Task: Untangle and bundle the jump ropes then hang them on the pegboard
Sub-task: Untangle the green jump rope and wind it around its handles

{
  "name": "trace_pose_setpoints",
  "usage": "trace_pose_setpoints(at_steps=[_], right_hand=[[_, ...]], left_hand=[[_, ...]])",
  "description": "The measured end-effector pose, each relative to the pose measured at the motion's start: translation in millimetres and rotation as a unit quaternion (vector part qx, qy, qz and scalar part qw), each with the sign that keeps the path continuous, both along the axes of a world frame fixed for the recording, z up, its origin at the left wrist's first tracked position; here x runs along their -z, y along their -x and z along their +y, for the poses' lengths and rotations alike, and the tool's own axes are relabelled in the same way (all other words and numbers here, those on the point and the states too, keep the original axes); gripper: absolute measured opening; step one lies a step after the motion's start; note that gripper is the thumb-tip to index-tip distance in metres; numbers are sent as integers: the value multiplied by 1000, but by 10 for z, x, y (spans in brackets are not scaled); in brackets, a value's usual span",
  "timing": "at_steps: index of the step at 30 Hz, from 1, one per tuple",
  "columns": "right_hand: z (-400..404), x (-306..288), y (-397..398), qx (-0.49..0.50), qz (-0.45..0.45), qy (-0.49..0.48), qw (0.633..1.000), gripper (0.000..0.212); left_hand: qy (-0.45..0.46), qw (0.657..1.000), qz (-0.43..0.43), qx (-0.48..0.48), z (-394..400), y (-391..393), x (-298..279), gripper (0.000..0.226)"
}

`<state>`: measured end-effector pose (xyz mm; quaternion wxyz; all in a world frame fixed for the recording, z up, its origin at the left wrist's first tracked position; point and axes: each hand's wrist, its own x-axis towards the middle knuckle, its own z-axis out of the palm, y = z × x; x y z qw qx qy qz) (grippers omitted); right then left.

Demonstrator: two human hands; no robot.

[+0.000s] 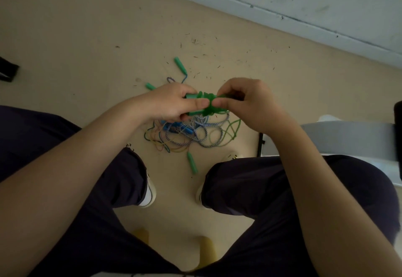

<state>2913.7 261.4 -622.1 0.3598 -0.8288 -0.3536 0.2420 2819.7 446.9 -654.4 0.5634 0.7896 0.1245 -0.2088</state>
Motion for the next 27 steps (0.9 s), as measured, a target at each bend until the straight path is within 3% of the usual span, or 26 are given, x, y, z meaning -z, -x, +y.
trace_pose_setpoints(at_steps=[11, 14, 21, 27], right_hand=[[-19, 92, -10, -25, -42, 7, 999, 17], [-3, 135, 35, -23, -4, -14, 1000, 23], [40, 222, 92, -20, -22, 11, 1000, 30], [87, 239, 127, 38, -33, -43, 998, 37]], left_hand=[[40, 998, 9, 57, -63, 26, 55, 12], [44, 997, -5, 58, -62, 31, 44, 12], [68, 996, 3, 56, -61, 32, 33, 29], [180, 982, 39, 50, -46, 36, 29, 30]])
